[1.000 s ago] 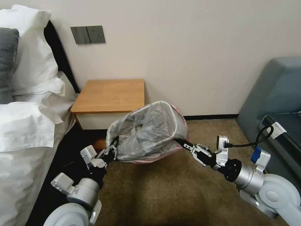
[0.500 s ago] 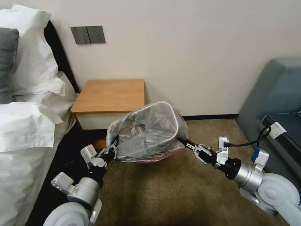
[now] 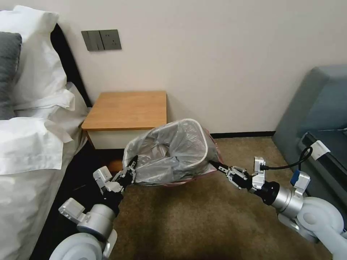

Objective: Pick up the garbage bag from the table and place it over the trash can.

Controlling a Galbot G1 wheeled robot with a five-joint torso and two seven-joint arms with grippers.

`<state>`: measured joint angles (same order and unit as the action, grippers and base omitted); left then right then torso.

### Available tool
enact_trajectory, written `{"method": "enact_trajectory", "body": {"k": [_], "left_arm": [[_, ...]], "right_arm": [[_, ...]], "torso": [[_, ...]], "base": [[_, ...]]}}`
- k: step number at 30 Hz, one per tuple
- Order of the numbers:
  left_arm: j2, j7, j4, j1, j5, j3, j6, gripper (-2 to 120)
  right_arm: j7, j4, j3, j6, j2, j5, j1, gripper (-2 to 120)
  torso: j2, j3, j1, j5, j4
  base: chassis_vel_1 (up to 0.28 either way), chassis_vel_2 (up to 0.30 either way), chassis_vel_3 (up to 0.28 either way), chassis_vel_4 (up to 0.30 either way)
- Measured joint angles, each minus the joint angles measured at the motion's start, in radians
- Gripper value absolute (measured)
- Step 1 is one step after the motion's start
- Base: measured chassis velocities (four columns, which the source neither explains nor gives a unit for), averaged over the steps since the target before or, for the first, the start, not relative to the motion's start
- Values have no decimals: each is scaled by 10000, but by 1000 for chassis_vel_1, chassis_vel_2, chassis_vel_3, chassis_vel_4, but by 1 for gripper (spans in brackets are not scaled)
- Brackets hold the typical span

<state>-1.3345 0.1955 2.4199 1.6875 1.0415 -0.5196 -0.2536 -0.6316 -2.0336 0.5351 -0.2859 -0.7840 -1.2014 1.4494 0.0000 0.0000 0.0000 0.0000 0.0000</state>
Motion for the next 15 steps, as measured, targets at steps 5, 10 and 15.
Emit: {"method": "enact_trajectory", "body": {"k": [5,10,15], "left_arm": [[-60,-1,11,-32,-188,78,0,7],[-64,-2,17,-60,-308,142,-3,7],[-74,91,-47,-100,-474,243,-2,7]], "right_arm": [[-790,192,102,252,60,854,135,18],[-2437,840,518,439,34,1760,412,34],[-3096,1335,1296,776,-66,2613,970,55]], "torso": [[0,0,0,0,0],[0,0,0,2,0],[0,0,0,2,-1]], "base": [[0,0,0,0],[0,0,0,0],[0,0,0,0]]}}
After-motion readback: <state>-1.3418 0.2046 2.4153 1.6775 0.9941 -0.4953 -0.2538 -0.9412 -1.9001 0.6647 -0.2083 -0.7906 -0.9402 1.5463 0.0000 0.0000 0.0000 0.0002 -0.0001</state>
